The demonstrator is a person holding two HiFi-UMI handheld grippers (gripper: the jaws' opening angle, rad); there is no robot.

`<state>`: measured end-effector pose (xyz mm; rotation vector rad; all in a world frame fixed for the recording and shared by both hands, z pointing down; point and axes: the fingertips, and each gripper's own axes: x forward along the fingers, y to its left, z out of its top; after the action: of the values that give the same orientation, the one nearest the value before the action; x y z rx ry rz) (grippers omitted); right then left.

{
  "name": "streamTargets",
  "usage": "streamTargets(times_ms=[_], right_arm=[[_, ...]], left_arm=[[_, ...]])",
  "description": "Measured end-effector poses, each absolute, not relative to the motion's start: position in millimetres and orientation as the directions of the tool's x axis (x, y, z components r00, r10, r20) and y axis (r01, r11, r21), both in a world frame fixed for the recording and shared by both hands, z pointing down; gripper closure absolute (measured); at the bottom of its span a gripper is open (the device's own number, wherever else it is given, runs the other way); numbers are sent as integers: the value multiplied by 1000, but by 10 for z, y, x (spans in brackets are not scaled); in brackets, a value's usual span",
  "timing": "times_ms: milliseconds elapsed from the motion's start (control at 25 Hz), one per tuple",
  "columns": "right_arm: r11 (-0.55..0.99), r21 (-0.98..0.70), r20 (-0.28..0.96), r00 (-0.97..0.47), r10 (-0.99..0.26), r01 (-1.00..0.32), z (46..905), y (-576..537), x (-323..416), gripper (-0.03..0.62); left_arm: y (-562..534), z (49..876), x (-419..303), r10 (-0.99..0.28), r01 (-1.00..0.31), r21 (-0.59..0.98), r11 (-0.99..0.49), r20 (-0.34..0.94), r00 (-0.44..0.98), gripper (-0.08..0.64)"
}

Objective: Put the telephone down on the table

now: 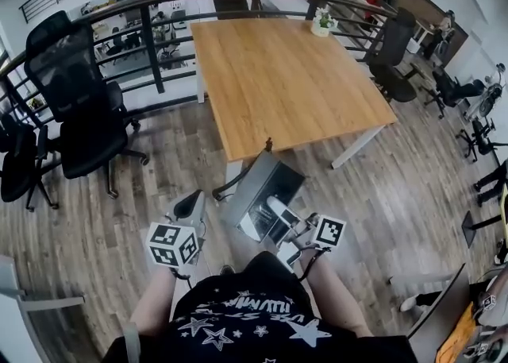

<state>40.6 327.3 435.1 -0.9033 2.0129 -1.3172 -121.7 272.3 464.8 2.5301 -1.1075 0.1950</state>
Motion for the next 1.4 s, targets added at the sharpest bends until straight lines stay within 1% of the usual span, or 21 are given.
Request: streamTargets(times_ms=[280, 520, 760, 960, 1400], right_arm=[[270, -930, -64, -614, -786, -248, 4520, 3079, 444, 430], [270, -933, -55, -651, -757, -236, 4692, 2448, 570, 430], [292, -933, -67, -693, -718, -212, 4717, 1700, 776, 430], [325, -918, -64, -724, -686, -226, 4674, 1066, 937, 430], [332, -923, -70, -766, -639, -193, 4700, 138, 1344, 430]], left_arm=[[2586, 4810, -1241, -674, -735, 288, -614, 294, 678, 558], [2085, 4926, -1218, -711, -778, 281, -562, 317, 628, 560], [1397, 4905, -1055, -743, -810, 258, -527, 321, 587, 559], [824, 4762, -880, -770, -826, 236, -511, 301, 562, 559], [88, 4763, -425, -790, -855, 200, -479, 326, 519, 560]])
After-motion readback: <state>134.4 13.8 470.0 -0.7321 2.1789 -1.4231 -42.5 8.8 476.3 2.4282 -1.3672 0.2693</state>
